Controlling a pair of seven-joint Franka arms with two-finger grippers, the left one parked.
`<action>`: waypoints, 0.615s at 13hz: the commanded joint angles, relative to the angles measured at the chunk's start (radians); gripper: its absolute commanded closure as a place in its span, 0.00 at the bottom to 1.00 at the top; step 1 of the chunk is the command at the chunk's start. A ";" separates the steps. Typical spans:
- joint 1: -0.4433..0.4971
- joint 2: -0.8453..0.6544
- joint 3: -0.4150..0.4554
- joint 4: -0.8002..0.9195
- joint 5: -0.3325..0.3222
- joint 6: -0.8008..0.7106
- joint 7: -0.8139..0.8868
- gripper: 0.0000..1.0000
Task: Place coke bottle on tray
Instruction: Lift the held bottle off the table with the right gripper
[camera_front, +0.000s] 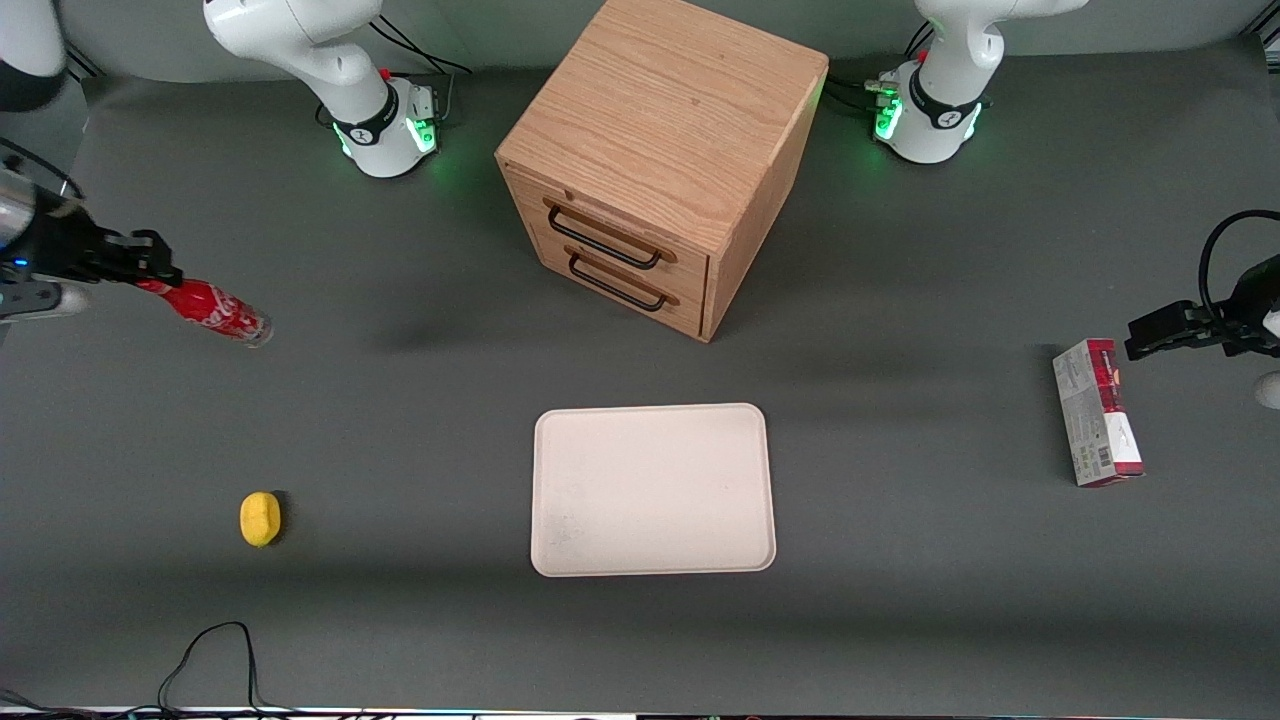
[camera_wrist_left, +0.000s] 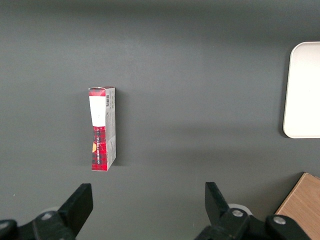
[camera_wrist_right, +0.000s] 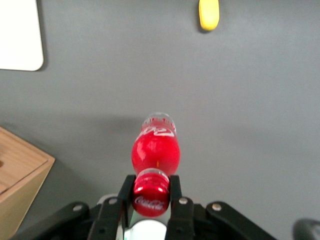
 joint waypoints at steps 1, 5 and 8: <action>-0.003 0.213 -0.007 0.287 0.059 -0.129 0.025 1.00; 0.014 0.345 0.115 0.424 0.083 -0.137 0.265 1.00; 0.014 0.529 0.242 0.626 0.083 -0.143 0.454 1.00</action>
